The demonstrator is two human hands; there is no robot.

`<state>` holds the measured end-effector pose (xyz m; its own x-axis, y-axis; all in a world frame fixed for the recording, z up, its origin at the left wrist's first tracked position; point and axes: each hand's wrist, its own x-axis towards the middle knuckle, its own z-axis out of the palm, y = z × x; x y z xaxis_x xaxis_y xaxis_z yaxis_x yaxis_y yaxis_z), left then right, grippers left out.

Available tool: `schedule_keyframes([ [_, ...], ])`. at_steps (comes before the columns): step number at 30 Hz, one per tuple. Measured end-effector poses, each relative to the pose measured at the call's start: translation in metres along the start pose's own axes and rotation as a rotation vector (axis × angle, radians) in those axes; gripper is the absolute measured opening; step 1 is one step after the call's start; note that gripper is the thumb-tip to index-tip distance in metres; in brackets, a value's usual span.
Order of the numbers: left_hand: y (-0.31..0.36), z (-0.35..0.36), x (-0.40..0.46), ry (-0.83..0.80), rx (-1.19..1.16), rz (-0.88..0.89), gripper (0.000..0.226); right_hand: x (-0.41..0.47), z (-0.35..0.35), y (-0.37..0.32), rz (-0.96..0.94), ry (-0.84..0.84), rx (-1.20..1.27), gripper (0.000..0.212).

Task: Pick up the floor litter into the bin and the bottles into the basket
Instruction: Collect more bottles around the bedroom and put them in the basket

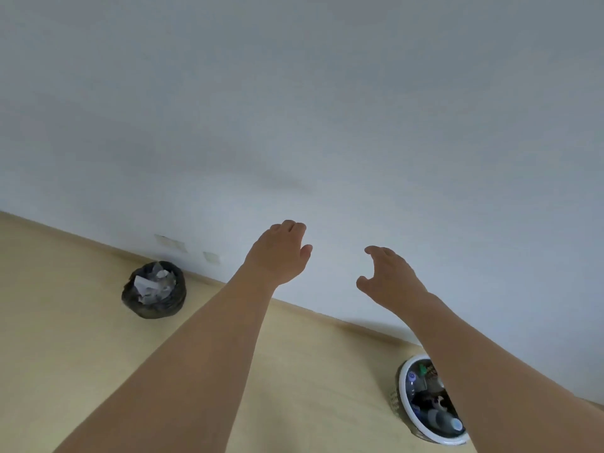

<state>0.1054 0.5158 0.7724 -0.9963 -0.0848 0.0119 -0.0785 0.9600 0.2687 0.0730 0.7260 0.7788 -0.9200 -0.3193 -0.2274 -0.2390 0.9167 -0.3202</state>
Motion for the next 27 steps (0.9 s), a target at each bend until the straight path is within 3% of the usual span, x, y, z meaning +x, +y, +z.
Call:
schedule_keyframes([
  [13,-0.349,-0.105,-0.157,0.144,-0.049,-0.481,0.043,0.038,0.122,-0.371,-0.459,-0.192,-0.08,0.061],
  [21,-0.501,-0.109,-0.276,0.227,-0.159,-0.889,0.045,0.038,0.205,-0.553,-0.746,-0.379,-0.147,0.048],
  [27,-0.607,-0.102,-0.328,0.256,-0.203,-1.119,0.044,0.06,0.282,-0.689,-0.93,-0.543,-0.243,0.061],
])
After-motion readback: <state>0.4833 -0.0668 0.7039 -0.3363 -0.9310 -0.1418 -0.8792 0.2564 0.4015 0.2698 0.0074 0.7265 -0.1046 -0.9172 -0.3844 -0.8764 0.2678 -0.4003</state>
